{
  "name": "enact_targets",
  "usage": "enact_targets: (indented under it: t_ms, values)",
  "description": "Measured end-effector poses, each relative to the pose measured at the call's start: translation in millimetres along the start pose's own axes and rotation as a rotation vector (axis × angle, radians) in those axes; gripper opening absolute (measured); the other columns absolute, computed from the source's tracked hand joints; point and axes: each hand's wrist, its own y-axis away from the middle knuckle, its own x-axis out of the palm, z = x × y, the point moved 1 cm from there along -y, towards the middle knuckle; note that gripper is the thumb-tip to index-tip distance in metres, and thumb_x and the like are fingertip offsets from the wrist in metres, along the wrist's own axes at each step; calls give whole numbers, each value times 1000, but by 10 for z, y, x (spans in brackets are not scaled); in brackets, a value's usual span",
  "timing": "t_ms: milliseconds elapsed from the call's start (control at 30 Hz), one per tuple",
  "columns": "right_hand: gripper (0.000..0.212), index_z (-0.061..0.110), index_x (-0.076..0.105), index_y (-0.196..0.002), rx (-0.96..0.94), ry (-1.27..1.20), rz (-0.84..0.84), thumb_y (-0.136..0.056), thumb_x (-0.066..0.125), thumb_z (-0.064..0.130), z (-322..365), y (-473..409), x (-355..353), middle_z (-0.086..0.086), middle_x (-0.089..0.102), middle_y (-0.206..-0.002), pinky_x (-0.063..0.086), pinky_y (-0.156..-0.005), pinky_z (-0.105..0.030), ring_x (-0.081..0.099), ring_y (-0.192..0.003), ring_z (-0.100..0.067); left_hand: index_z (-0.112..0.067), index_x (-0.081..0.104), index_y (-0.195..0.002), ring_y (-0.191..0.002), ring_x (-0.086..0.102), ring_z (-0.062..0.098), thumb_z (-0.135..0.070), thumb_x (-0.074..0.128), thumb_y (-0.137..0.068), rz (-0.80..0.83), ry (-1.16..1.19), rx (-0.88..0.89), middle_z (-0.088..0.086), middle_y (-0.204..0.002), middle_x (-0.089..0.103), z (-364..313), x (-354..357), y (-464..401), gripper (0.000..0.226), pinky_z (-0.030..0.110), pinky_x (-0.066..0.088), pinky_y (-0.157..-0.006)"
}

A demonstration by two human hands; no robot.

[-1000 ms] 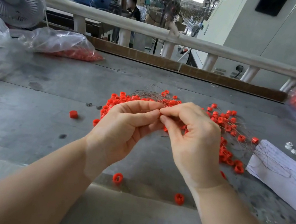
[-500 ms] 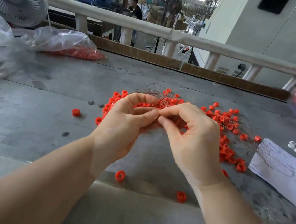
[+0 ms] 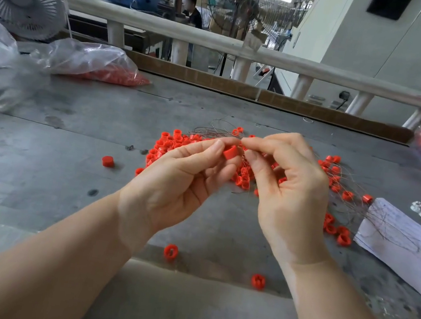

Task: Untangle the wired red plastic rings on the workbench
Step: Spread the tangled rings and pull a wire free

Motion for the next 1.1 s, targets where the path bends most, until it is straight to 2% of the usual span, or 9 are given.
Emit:
enact_targets:
  t_ms: [233, 467, 567, 667, 800, 1000, 1100]
  values:
    - [11, 2, 71, -93, -29, 21, -16, -85, 63, 1, 3, -1, -1, 0, 58, -83, 36, -72, -4, 51, -78, 1, -9, 77, -69, -60, 67, 5, -12, 56, -71, -15, 25, -17, 3, -62, 68, -8, 10, 11, 21, 12, 52, -56]
    - [10, 3, 71, -92, 0, 21, -3, -85, 64, 2, -22, 12, 8, 1, 59, -83, 37, -72, -5, 52, -77, 1, -7, 77, -71, -69, 70, 8, -5, 60, -67, 0, 27, -7, 3, -72, 72, -8, -14, 18, 17, 13, 54, -59]
    - [10, 4, 72, -90, 35, 43, 13, -85, 64, 4, -35, 16, 20, -1, 63, -83, 42, -71, -11, 57, -77, -5, -8, 76, -67, -66, 70, 7, -5, 60, -66, -66, 10, 31, 3, -69, 72, -5, -24, 1, 17, 13, 53, -58]
    - [9, 6, 73, -88, 73, 126, 20, -84, 65, 7, -52, 22, 14, -3, 65, -83, 47, -71, -23, 60, -75, -13, -8, 76, -65, -64, 69, 6, -7, 61, -65, -150, 21, 72, 3, -67, 71, -18, -53, -27, 15, 12, 52, -56]
    - [7, 8, 72, -87, 143, 222, 32, -85, 65, 8, -99, 26, -9, 1, 63, -82, 46, -65, -30, 58, -71, -16, -6, 75, -63, -64, 69, 7, -7, 62, -66, -199, 58, 104, 4, -68, 70, -44, -97, -52, 13, 12, 53, -56]
    - [7, 10, 71, -86, 223, 306, -17, -86, 65, 8, -209, -20, -87, 4, 61, -77, 43, -63, -32, 58, -73, -21, 1, 66, -83, -65, 69, 9, -5, 61, -68, -263, 169, 142, 6, -70, 69, -132, -198, -86, 17, 13, 53, -55]
    - [10, 12, 70, -79, 236, 298, -14, -87, 65, 16, -226, -21, -95, 2, 59, -61, 45, -57, -36, 56, -59, -25, 1, 64, -85, -67, 69, 8, -6, 62, -68, -283, 177, 168, 5, -70, 69, -137, -221, -91, 19, 13, 53, -57]
